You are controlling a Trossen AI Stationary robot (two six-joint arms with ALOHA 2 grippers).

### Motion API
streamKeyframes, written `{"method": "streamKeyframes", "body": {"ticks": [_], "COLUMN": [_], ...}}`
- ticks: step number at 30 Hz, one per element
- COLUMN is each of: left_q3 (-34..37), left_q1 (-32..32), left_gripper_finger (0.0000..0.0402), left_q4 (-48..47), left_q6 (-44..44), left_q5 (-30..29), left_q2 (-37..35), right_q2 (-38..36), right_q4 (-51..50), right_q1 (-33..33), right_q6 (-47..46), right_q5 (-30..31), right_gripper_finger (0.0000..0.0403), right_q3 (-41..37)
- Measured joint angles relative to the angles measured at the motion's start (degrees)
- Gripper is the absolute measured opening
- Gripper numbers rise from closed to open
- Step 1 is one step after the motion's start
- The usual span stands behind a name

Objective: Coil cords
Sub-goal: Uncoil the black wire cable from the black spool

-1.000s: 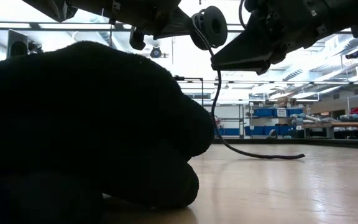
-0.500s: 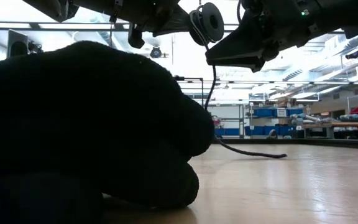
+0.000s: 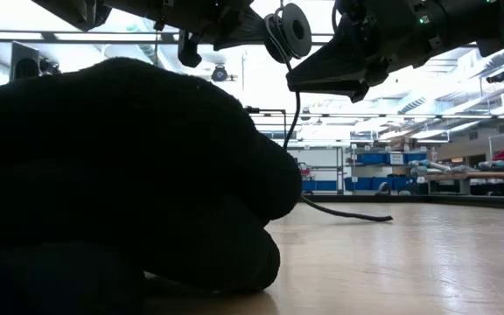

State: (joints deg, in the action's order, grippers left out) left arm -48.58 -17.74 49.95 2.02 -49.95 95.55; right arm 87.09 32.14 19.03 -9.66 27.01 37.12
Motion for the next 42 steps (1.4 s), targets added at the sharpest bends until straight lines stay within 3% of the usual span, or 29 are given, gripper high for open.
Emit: {"method": "streamKeyframes", "body": {"ticks": [7,21,42], "left_q3": [0.0,0.0,0.0], "left_q1": [-0.04,-0.23,-0.76], "left_gripper_finger": [0.0,0.0,0.0], "left_q4": [-0.04,-2.4,-7.74], "left_q6": [-0.03,-0.45,-1.37], "left_q5": [0.0,0.0,-2.03], "left_q2": [0.0,0.02,0.02], "right_q2": [0.0,-0.31,-11.39], "right_q4": [-0.01,-0.23,-7.23], "right_q1": [-0.22,0.6,4.3], "right_q6": [-0.6,0.35,5.67], "right_q5": [0.31,0.42,8.21], "right_gripper_finger": [0.0011,0.0002,0.0], "right_q3": [0.0,0.0,0.0]}}
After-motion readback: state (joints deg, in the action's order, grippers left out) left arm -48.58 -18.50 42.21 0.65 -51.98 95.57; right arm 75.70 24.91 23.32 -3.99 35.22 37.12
